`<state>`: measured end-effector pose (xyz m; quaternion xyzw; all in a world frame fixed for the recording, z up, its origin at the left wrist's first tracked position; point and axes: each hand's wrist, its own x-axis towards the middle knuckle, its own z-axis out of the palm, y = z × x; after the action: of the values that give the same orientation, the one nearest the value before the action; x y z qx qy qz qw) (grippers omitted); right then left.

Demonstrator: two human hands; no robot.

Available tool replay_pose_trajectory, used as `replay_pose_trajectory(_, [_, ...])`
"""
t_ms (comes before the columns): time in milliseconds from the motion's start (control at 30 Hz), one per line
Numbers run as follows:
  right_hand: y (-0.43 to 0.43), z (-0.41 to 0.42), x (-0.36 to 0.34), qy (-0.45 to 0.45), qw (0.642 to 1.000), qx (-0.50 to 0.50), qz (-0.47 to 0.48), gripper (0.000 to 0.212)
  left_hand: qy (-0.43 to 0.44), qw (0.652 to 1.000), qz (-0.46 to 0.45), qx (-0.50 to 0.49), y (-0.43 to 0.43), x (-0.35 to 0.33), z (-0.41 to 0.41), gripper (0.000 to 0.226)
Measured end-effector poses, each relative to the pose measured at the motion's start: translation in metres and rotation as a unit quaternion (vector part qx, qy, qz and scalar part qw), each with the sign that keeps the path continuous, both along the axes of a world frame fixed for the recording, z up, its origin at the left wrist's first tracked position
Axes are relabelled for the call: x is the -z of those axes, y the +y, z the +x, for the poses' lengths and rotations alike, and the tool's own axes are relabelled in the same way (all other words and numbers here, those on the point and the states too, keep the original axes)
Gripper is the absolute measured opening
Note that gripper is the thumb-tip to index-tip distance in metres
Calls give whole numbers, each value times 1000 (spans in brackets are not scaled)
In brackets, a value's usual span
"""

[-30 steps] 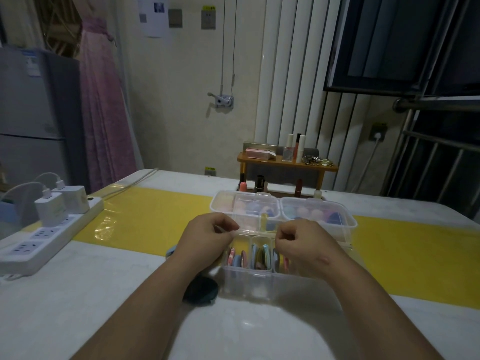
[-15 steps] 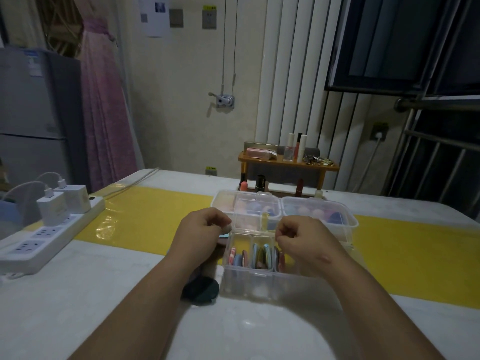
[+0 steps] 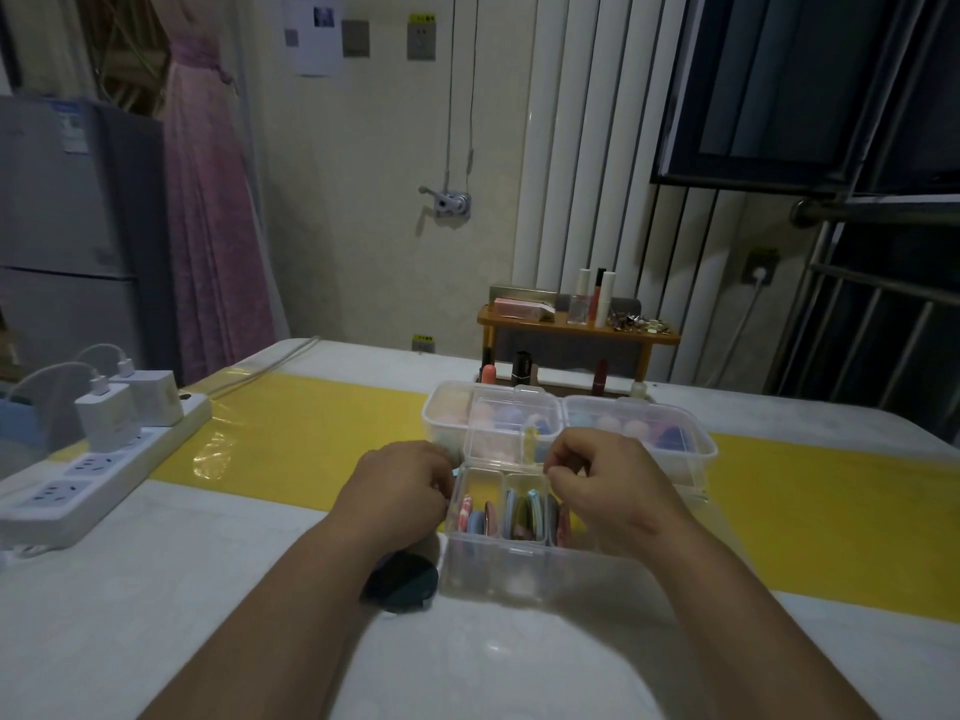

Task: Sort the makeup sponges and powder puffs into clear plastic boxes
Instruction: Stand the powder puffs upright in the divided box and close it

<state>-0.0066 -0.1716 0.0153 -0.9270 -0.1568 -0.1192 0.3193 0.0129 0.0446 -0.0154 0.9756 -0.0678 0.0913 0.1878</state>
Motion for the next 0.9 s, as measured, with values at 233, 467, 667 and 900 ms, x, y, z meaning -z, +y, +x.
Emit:
replay_pose_trajectory(233, [1,1,0,-1,1000,-1,-1,22,78,996,25,28,-1,0,-8,42])
replay_pose_trajectory(467, [0,2,0,-6,1000,-2,8,22,1,1000,8,9,-3,-11,-15,30])
replay_pose_trajectory(667, [0,3,1,-17,1000,1,19,23,-118,989,-74,-49,-1,-12,-10,33])
replay_pose_trajectory(900, [1,2,0,-16,999,-1,34,22,-200,952,-224,-53,-4,-11,-11,24])
